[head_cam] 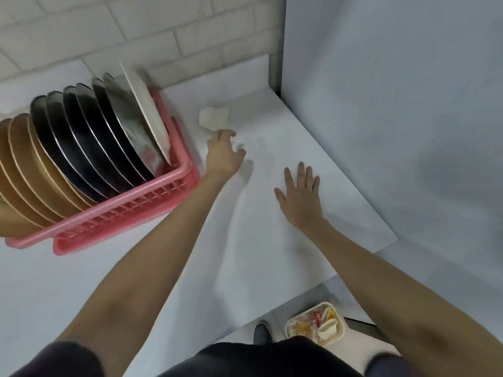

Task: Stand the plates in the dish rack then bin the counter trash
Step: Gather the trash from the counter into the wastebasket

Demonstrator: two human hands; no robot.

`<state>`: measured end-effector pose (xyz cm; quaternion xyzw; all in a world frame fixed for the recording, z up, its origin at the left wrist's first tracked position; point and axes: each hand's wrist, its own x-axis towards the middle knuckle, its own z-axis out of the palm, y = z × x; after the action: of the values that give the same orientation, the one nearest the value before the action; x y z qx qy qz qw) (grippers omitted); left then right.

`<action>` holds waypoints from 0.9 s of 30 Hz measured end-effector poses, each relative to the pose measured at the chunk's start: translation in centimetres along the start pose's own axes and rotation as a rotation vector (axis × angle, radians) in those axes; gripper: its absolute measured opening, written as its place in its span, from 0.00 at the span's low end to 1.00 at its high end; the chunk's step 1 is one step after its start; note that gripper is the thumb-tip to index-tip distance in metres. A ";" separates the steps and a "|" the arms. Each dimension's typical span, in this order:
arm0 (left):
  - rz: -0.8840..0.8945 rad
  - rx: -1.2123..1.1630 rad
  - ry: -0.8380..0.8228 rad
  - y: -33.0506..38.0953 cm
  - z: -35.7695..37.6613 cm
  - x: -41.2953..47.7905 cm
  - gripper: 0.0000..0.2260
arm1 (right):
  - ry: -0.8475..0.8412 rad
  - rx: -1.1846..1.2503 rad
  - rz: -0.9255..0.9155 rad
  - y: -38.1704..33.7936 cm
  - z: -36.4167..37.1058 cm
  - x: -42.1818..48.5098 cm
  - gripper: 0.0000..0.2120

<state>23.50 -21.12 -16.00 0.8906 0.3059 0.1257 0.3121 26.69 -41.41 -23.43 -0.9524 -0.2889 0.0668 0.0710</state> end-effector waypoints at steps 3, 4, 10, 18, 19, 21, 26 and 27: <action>-0.046 0.119 0.039 -0.2 0.5 4.8 0.24 | 0.030 -0.009 -0.010 0.0 0.5 -0.1 0.31; -0.073 0.153 0.047 -0.3 0.7 6.1 0.25 | 0.032 -0.001 -0.009 0.1 0.5 -0.1 0.31; -0.201 0.320 0.050 -1.2 1.8 12.1 0.34 | 0.044 0.035 -0.007 0.3 0.8 -0.1 0.31; -0.254 0.338 0.091 -3.2 3.4 13.8 0.25 | 0.078 0.044 -0.005 0.4 0.9 0.1 0.31; -0.238 0.345 0.096 -3.1 3.3 13.9 0.23 | 0.076 0.045 -0.006 0.4 1.0 0.1 0.31; -0.212 0.369 0.088 -2.7 3.1 14.2 0.22 | 0.062 0.049 -0.005 0.4 1.0 0.2 0.31; -0.138 0.321 0.085 -0.3 2.8 13.4 0.23 | 0.050 0.049 0.002 0.5 0.9 0.2 0.31; -0.122 0.303 0.085 0.2 2.9 12.8 0.22 | 0.050 0.046 0.002 0.5 0.8 0.1 0.31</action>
<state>34.77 -14.64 -17.65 0.9011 0.3878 0.0965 0.1680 26.88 -41.65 -24.31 -0.9521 -0.2846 0.0495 0.1000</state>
